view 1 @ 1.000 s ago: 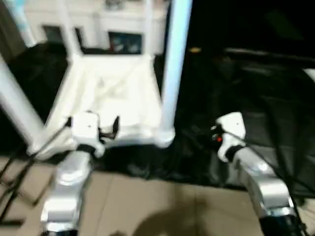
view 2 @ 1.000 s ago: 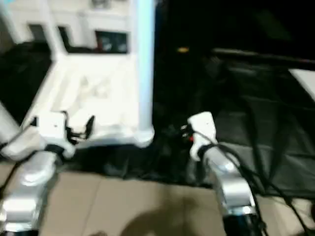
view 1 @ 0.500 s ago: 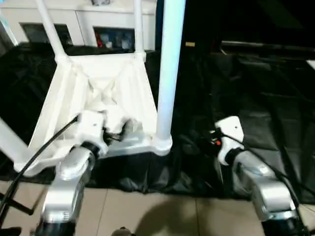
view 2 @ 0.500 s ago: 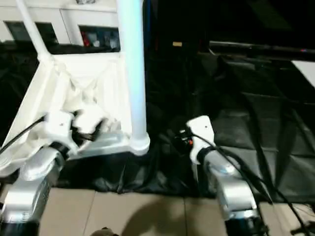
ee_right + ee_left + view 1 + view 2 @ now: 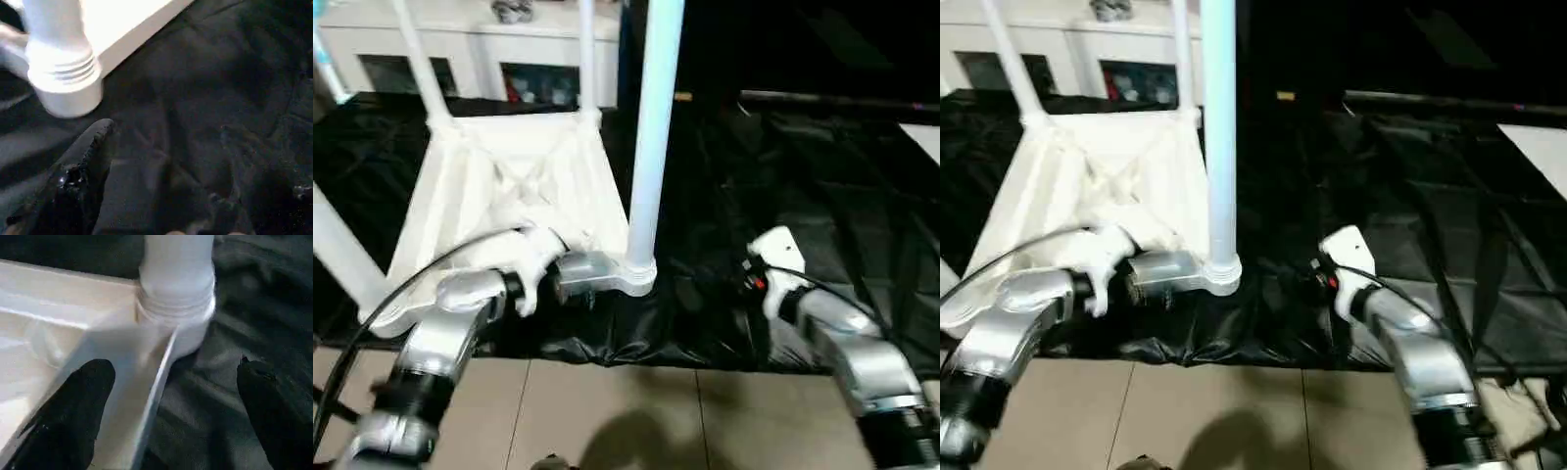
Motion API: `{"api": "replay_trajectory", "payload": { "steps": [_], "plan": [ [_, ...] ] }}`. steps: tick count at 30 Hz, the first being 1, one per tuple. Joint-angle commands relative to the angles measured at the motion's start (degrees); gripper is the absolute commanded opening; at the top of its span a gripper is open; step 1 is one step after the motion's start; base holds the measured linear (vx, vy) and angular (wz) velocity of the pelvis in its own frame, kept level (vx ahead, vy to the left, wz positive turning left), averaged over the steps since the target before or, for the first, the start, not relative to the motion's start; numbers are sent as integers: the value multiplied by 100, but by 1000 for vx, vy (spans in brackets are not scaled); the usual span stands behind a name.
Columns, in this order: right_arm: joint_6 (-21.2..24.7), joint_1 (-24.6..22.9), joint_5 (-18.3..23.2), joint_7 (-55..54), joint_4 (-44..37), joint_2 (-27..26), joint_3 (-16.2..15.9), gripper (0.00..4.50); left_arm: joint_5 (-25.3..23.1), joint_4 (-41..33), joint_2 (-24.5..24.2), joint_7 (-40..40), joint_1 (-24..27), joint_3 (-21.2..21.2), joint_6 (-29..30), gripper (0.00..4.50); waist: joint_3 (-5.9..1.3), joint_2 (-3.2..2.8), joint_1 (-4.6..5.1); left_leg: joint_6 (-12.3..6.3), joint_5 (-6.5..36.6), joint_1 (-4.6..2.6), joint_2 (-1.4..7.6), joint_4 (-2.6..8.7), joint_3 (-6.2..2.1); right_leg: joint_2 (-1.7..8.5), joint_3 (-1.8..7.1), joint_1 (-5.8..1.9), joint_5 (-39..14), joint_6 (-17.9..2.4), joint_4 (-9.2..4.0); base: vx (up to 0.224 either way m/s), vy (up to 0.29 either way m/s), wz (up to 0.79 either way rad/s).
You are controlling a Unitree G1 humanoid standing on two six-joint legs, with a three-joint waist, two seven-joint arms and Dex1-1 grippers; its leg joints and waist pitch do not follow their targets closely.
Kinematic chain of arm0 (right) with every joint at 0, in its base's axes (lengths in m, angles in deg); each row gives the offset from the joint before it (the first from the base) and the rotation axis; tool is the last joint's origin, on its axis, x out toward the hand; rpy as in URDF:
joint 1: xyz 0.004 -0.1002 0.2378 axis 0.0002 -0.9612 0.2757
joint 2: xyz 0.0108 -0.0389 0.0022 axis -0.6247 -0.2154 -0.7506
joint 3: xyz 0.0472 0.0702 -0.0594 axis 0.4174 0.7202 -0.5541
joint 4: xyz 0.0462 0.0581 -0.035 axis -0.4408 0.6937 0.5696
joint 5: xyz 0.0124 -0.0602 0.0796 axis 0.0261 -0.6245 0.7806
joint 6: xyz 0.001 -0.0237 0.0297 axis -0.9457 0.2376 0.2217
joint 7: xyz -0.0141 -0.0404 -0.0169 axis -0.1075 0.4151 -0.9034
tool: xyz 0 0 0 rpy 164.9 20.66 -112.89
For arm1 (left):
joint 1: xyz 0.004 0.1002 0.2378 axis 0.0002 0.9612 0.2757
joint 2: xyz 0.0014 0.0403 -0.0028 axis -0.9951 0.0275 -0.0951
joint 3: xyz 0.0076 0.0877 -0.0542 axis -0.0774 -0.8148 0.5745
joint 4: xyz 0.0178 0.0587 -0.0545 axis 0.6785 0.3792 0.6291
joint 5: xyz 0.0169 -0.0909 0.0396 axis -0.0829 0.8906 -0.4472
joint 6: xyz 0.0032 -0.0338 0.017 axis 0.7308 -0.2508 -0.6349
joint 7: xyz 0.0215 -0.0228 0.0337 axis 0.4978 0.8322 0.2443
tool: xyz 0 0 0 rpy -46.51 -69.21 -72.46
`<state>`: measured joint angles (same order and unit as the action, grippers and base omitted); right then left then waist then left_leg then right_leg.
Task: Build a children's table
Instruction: Rotate leg to tighten
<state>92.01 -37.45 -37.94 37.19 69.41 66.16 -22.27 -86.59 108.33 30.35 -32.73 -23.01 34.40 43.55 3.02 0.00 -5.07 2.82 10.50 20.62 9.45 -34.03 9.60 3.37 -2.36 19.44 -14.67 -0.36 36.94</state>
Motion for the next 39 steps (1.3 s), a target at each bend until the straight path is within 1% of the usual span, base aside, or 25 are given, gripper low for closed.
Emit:
{"api": "replay_trajectory", "payload": {
  "steps": [1,2,3,4,5,6,8,9,10,11,12,14,15,16,19,20,22,25,27,29,33,35,36,38,39],
  "plan": [
    [-107,11,95,279,-143,102,-71,376,-245,312,-30,-90,-238,-118,-215,411,-374,-37,-12,-40,956,-47,371,407,-172,550,300,-147,123,-1191,-472,0,0,0],
    [-121,-15,114,374,-189,157,-97,376,-313,501,-38,-80,-358,-161,-284,411,-416,-33,-30,-197,554,-20,360,352,-158,539,283,-151,818,-1279,-402,0,0,0],
    [-108,-31,134,441,-225,187,-115,376,-321,620,-36,-81,-441,-163,-276,408,-437,-24,-32,-290,369,-8,346,320,-149,523,277,-151,1171,-1320,-365,0,0,0],
    [-100,-39,155,517,-246,206,-128,376,-300,712,-50,-109,-516,-176,-215,398,-441,-85,-22,-423,179,26,337,301,-156,517,254,-152,1621,-1398,-324,0,0,0],
    [-97,-49,166,582,-265,225,-146,376,-273,769,-65,-159,-569,-185,-165,384,-434,-65,-20,-467,190,28,335,294,-146,510,251,-143,1707,-1430,-329,0,0,0],
    [-108,-66,169,648,-289,251,-175,376,-242,812,-77,-177,-619,-179,-51,370,-434,-67,-25,-509,328,14,345,292,-143,521,245,-140,1663,-1515,-328,0,0,0],
    [-130,-77,164,703,-296,272,-201,376,-205,856,-85,-231,-663,-169,56,369,-426,-70,-37,-530,466,12,370,297,-137,534,241,-128,1421,-1598,-348,0,0,0],
    [-149,-82,173,759,-290,291,-221,376,-194,983,-79,-330,-732,-152,73,345,-422,-69,-34,-523,498,17,372,300,-137,533,240,-126,1343,-1611,-351,0,0,0],
    [-166,-80,174,786,-280,299,-224,376,-191,1071,-80,-412,-776,-142,111,345,-419,-74,-40,-510,557,16,370,299,-130,530,238,-118,1182,-1624,-366,0,0,0],
    [-173,-79,177,804,-274,302,-226,376,-189,1124,-82,-466,-801,-135,133,332,-409,-70,-38,-495,596,18,377,308,-129,532,237,-113,1093,-1625,-374,0,0,0],
    [-140,-56,236,878,-248,293,-213,376,-170,1233,-113,-644,-840,-111,193,328,-393,-72,-37,-458,695,14,384,321,-129,534,239,-104,897,-1622,-392,0,0,0],
    [-118,-28,260,916,-234,285,-207,376,-153,1303,-131,-642,-861,-83,158,326,-375,-72,-31,-368,883,9,402,349,-134,548,239,-101,509,-1602,-416,0,0,0],
    [-113,-5,283,954,-228,279,-210,376,-143,1378,-137,-599,-887,-53,109,326,-374,-66,-33,-348,903,6,404,351,-132,550,243,-99,461,-1597,-422,0,0,0],
    [-113,4,299,980,-223,280,-212,402,-137,1412,-137,-585,-903,-42,102,292,-373,-51,-30,-329,918,2,403,355,-126,544,244,-90,426,-1599,-426,0,0,0],
    [-100,51,327,1017,-193,284,-223,414,-83,1518,-137,-629,-946,11,12,290,-375,-46,-46,-347,869,5,403,346,-117,557,254,-86,425,-1586,-429,0,0,0],
    [-100,51,327,1017,-193,284,-223,427,-83,1518,-137,-629,-946,11,12,284,-374,-47,-47,-352,844,8,404,345,-117,559,254,-85,442,-1584,-426,0,0,0],
    [-48,73,385,1099,-195,285,-237,448,16,1591,-104,-732,-1001,96,21,251,-380,-41,-53,-386,748,17,397,339,-111,557,250,-87,531,-1576,-414,0,0,0],
    [-25,78,405,1151,-203,290,-240,450,31,1659,-87,-824,-1052,115,47,238,-385,-39,-60,-423,696,22,404,333,-110,561,251,-86,632,-1593,-405,0,0,0],
    [-18,76,412,1176,-211,294,-239,450,-24,1731,-113,-906,-1075,72,17,204,-386,-43,-64,-448,665,23,400,329,-108,556,249,-82,672,-1583,-405,0,0,0],
    [-16,77,413,1181,-212,293,-236,450,-31,1751,-120,-920,-1079,67,18,196,-389,-43,-67,-449,657,21,407,332,-111,557,248,-81,695,-1589,-399,0,0,0],
    [-13,98,424,1196,-209,288,-247,450,-117,1817,-208,-1077,-1053,-13,4,161,-377,-42,-63,-419,742,20,409,343,-109,565,250,-78,534,-1575,-417,0,0,0],
    [-5,112,435,1202,-208,284,-259,450,-125,1842,-232,-1122,-1049,-15,2,154,-371,-45,-57,-398,785,17,411,350,-108,563,250,-75,465,-1571,-425,0,0,0],
    [-5,124,443,1218,-199,285,-261,450,-137,1844,-246,-1157,-1047,-27,1,154,-368,-21,-50,-385,804,17,412,353,-105,559,251,-76,428,-1568,-427,0,0,0],
    [-2,147,453,1247,-180,275,-275,450,-160,1828,-283,-1239,-1031,-63,13,131,-368,-38,-48,-385,787,17,415,356,-107,564,251,-73,405,-1569,-425,0,0,0],
    [-17,155,445,1258,-170,272,-286,450,-167,1805,-298,-1273,-1014,-78,17,120,-368,-9,-40,-392,777,20,414,356,-103,562,252,-75,407,-1565,-429,0,0,0]
  ]
}}
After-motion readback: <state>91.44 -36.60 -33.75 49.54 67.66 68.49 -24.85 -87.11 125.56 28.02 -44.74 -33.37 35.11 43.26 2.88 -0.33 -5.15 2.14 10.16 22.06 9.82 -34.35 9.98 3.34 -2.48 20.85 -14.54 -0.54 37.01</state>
